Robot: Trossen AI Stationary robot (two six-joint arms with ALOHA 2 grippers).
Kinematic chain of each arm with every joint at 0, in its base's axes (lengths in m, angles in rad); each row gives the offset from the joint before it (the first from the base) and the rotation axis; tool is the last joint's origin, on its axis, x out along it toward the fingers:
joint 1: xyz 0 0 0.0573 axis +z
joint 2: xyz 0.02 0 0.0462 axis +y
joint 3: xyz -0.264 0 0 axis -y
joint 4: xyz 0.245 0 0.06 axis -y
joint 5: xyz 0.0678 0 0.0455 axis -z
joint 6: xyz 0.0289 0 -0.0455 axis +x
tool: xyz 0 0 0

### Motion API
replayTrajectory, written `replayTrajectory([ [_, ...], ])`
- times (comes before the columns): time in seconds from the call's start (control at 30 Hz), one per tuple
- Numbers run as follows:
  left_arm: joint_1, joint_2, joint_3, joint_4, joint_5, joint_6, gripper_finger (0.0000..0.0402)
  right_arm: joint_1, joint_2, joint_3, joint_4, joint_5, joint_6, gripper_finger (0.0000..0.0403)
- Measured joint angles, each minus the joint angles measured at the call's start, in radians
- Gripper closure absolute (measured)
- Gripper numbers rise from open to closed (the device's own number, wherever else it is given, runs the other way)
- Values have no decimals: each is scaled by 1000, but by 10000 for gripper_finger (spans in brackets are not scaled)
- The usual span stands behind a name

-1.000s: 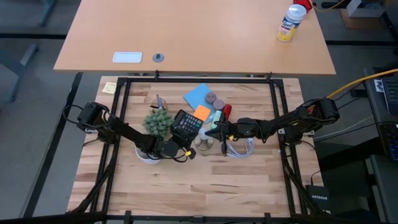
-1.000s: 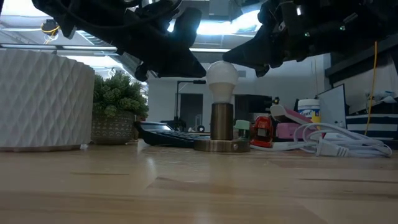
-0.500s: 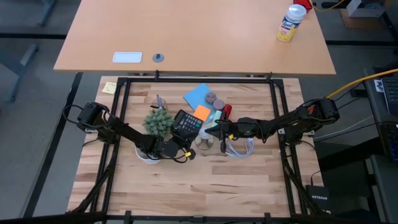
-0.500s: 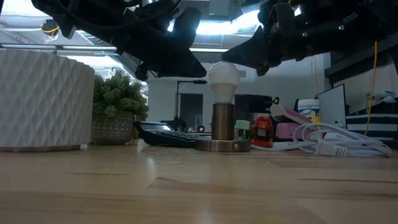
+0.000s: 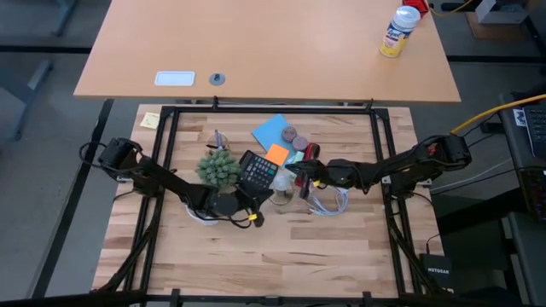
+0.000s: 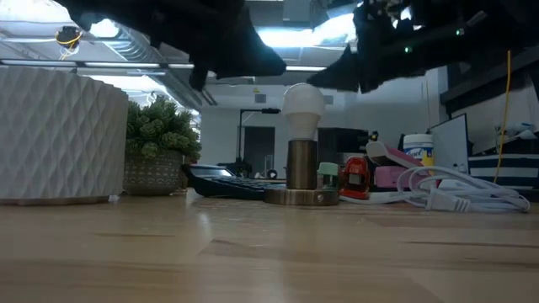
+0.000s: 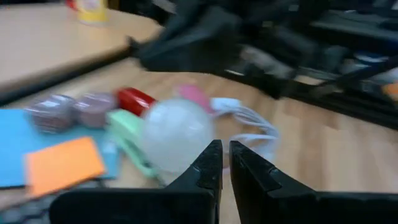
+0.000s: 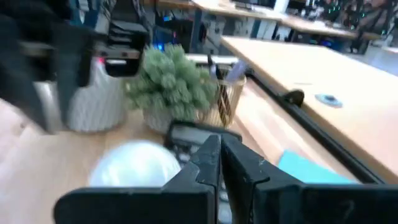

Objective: Screw lightbulb
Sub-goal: Insert the lightbulb into the lamp

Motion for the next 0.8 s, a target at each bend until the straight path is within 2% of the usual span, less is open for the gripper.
replayTrajectory([
  [0.17, 30, 38, 0, 46, 85, -25, 380, -23, 32, 0, -33, -71, 34, 382],
  [0.43, 62, 45, 0, 13, 83, -35, 380, -19, 41, 0, -57, -128, 41, 382],
  [0.8, 69, 45, 0, -19, -33, -43, 380, -17, 41, 1, -173, -169, 83, 382],
])
